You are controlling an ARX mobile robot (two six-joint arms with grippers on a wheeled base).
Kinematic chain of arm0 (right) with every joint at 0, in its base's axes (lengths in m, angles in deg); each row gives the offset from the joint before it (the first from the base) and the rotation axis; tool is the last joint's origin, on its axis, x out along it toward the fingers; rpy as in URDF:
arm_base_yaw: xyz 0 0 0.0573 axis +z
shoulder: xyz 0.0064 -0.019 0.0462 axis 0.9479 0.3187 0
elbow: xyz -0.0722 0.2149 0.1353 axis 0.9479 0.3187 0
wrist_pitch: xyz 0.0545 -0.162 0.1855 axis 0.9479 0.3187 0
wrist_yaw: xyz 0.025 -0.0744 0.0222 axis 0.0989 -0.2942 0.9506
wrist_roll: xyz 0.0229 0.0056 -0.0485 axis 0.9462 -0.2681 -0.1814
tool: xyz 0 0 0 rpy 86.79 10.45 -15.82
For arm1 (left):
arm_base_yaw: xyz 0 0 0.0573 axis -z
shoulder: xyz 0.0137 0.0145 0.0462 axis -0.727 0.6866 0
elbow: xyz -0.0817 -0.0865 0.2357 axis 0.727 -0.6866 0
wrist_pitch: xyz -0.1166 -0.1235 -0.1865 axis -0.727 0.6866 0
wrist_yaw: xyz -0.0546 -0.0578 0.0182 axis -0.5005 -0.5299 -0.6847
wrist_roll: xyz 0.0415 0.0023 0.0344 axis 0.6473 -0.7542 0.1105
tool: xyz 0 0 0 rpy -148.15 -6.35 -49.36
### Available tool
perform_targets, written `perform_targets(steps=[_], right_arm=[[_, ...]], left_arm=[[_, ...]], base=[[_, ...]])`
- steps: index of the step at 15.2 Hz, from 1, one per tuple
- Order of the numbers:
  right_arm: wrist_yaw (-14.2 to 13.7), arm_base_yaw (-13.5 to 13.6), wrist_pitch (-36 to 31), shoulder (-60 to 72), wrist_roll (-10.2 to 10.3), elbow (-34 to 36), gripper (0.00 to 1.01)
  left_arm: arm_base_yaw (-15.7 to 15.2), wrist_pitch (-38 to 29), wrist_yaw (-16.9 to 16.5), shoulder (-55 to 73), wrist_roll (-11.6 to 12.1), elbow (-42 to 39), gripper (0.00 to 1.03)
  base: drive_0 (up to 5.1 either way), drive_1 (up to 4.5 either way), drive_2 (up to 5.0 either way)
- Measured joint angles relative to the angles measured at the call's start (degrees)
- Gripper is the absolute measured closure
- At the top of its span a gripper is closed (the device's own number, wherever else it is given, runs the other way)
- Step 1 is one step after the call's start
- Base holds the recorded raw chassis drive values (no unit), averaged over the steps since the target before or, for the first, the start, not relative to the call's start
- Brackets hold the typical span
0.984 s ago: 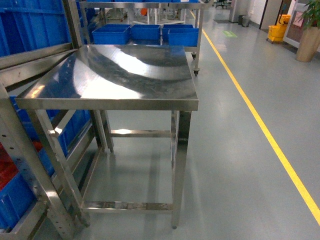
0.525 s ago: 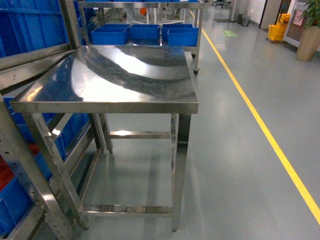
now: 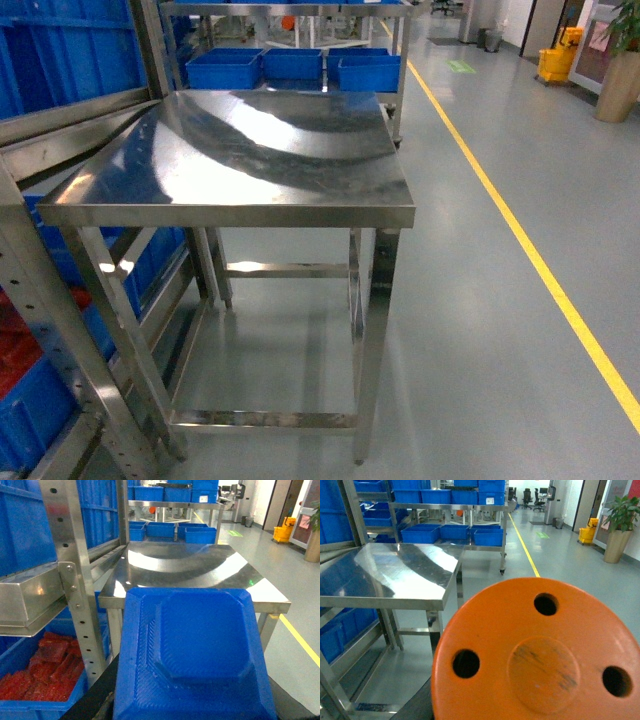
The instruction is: Sort blue parts and orange caps into right shelf containers
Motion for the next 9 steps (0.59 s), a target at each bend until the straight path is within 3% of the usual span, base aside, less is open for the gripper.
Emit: perform_targets(steps=[9], right_arm=[[0.11,0.0,0.31,0.0,0.0,0.0,0.57]], left_arm=[[0.0,0.0,0.04,0.0,0.0,0.0,0.6]], base=[[-4.9,2.51,2.5]])
